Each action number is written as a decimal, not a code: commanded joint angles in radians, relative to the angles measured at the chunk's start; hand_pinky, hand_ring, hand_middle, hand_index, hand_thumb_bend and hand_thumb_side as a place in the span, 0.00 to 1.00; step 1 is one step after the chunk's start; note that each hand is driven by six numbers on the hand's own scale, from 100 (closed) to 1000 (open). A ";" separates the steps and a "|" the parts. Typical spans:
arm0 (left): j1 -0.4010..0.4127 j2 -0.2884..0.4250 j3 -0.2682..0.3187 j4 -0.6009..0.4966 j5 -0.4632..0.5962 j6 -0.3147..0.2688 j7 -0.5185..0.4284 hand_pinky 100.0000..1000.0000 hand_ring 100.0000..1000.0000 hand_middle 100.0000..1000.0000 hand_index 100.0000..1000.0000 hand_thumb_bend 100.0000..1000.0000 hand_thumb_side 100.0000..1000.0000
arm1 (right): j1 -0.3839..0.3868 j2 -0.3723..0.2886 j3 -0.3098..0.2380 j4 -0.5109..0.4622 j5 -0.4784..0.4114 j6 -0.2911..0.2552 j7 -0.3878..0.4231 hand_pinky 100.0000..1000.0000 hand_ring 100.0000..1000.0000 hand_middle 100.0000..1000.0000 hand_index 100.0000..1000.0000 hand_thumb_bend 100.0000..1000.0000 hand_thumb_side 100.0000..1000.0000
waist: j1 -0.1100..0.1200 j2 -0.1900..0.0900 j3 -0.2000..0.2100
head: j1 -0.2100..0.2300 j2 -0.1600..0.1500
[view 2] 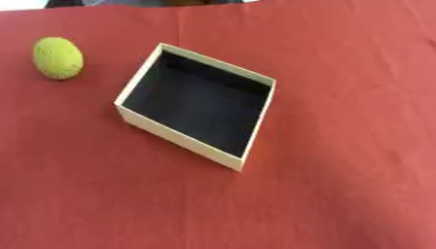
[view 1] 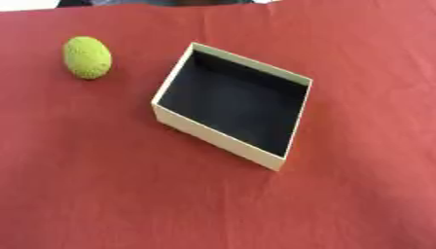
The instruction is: Pick up objects on the table and place them in the box.
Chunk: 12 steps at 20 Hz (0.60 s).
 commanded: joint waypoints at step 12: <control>-0.237 -0.107 0.003 0.135 0.035 -0.001 -0.241 0.83 0.83 0.82 0.94 0.00 0.51 | -0.023 -0.005 0.002 -0.018 -0.020 -0.001 0.013 0.74 0.68 0.53 0.72 0.00 0.49 | -0.001 -0.036 -0.013 | 0.029 0.002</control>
